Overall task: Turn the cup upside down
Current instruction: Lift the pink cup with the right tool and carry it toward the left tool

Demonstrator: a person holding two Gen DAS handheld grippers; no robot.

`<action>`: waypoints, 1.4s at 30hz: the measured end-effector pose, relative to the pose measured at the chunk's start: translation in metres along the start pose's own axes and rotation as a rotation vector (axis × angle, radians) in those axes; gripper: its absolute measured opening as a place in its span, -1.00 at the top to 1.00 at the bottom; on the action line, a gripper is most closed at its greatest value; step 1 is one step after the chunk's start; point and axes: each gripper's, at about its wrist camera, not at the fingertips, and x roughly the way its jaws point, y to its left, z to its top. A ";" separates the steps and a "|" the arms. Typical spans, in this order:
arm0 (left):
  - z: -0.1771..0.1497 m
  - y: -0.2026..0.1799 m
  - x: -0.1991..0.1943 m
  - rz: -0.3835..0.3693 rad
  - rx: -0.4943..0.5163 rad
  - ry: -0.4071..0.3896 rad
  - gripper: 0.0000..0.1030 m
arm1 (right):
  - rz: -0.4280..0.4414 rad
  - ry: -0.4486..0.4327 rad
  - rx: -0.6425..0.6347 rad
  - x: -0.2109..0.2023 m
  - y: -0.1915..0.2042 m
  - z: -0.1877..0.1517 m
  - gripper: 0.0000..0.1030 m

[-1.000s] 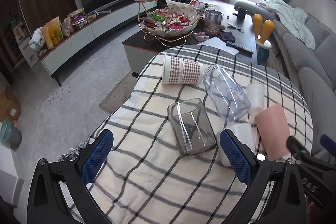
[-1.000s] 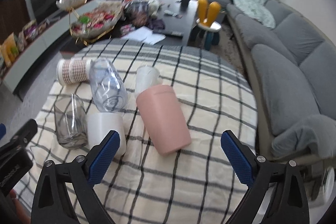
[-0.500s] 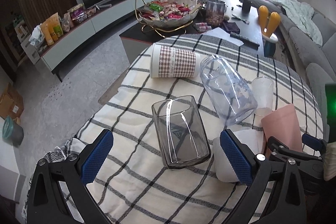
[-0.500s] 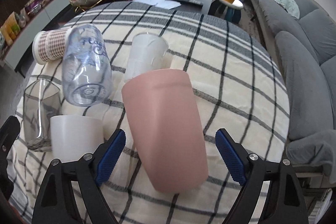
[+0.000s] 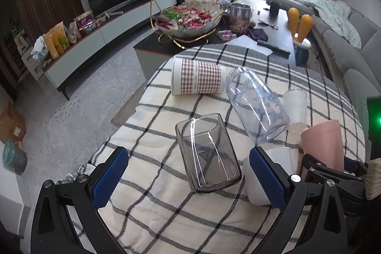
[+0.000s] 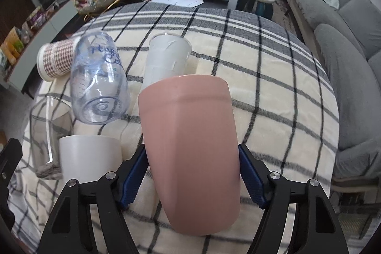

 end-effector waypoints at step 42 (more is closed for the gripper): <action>-0.047 0.173 -0.047 -0.195 0.247 -0.071 -1.00 | 0.148 0.138 0.496 -0.033 0.129 -0.148 -0.43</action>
